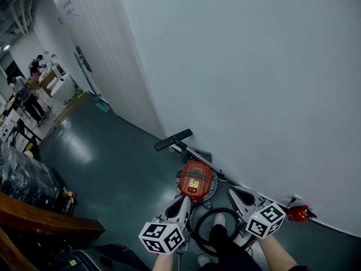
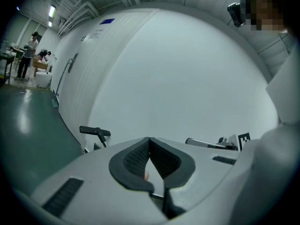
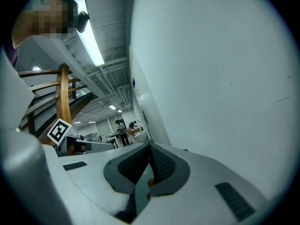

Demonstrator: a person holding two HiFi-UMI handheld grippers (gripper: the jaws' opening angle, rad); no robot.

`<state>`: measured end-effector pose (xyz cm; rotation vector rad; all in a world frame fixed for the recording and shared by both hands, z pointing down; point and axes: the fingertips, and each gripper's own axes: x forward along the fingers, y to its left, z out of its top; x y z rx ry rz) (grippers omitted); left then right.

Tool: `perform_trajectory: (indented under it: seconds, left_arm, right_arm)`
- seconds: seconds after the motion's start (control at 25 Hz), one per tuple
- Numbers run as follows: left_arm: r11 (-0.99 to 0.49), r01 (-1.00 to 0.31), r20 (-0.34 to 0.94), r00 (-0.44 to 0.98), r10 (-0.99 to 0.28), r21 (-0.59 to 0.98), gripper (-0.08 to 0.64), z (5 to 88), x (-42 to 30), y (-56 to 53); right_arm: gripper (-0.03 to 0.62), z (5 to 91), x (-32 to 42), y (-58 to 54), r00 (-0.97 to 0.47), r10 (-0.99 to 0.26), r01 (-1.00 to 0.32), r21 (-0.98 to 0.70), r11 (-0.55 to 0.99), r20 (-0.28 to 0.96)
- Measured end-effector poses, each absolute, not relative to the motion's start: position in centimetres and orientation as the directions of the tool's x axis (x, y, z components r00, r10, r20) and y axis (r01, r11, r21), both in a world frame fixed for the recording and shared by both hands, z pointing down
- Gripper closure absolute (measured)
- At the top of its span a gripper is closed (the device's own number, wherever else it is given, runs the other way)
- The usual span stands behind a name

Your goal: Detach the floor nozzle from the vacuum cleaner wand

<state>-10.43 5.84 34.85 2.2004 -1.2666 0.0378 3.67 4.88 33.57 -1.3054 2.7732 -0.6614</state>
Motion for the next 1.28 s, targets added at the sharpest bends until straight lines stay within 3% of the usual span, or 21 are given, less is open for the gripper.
perform_trajectory:
  seconds: [0.88, 1.28]
  left_arm:
    - [-0.289, -0.851, 0.399, 0.472, -0.786, 0.437, 0.555, 36.8, -6.7, -6.3]
    - [-0.317, -0.844, 0.413, 0.497, -0.763, 0.432, 0.555, 39.8, -8.6, -8.6]
  right_arm:
    - [0.575, 38.0, 6.9, -7.2, -0.717, -0.669, -0.666, -0.478, 0.572, 0.198]
    - [0.575, 41.2, 4.4, -8.8, -0.703, -0.670, -0.695, -0.428, 0.578, 0.237]
